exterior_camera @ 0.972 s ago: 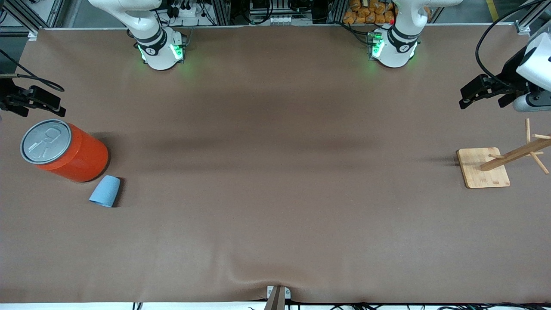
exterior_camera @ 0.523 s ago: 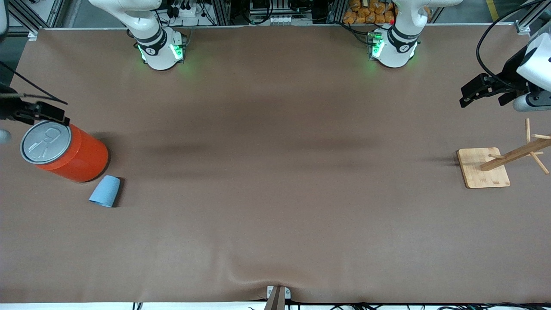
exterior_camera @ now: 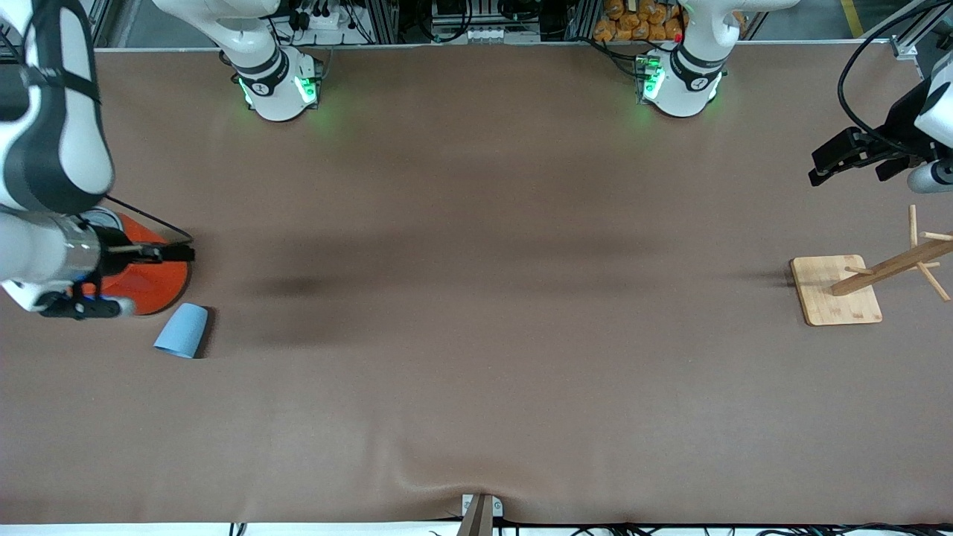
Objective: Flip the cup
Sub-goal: 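Reach the right gripper to the blue cup beside the red can and grasp it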
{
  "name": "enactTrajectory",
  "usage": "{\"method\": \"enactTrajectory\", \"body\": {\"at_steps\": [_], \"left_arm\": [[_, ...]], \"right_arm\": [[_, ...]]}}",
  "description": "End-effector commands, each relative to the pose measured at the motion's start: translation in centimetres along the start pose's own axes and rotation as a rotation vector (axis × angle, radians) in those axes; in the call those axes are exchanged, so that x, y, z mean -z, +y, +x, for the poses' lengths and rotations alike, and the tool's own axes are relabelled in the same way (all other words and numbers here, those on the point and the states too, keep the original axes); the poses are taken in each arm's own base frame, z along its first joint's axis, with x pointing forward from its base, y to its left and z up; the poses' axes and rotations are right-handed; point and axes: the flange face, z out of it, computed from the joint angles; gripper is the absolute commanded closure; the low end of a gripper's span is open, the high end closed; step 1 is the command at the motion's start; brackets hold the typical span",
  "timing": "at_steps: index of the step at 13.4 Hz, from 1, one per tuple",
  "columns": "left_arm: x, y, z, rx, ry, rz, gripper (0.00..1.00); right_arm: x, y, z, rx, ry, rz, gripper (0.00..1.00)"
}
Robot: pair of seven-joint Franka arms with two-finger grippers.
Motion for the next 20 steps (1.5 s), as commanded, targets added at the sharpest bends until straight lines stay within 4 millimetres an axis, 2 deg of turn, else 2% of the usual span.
{"method": "enactTrajectory", "body": {"at_steps": [1, 3, 6, 9, 10, 12, 15, 18, 20], "left_arm": [[0.7, -0.1, 0.0, -0.016, 0.007, 0.02, 0.0], [0.8, -0.2, -0.1, -0.015, 0.009, 0.018, 0.0], [0.9, -0.2, -0.2, -0.015, 0.007, 0.018, 0.0], [1.1, -0.3, -0.4, -0.013, 0.007, 0.018, 0.0], [1.2, -0.4, -0.5, -0.012, 0.009, 0.018, 0.0], [1.2, -0.7, -0.4, -0.006, 0.009, 0.017, 0.0], [0.9, -0.7, -0.2, -0.006, 0.006, 0.017, 0.0], [1.0, -0.7, -0.3, -0.007, 0.007, 0.017, 0.0], [1.1, -0.4, -0.4, -0.01, 0.007, 0.016, 0.0]], "right_arm": [[-3.2, -1.5, 3.0, 0.014, -0.015, 0.002, 0.0], [-5.4, 1.8, 4.3, -0.018, -0.031, 0.007, 0.0], [-8.3, 5.1, 5.2, -0.073, 0.015, 0.009, 0.0], [-13.5, 12.0, 4.7, -0.164, 0.063, 0.016, 0.0], [-14.9, 13.1, 4.5, -0.181, 0.084, 0.018, 0.0], [-16.7, 13.3, 4.5, -0.186, 0.131, 0.011, 0.0], [-17.8, 13.3, 5.1, -0.184, 0.161, 0.004, 0.0], [-17.7, 13.5, 6.2, -0.175, 0.224, -0.016, 0.0], [-18.3, 14.2, 7.3, -0.161, 0.234, -0.048, 0.0]]}}
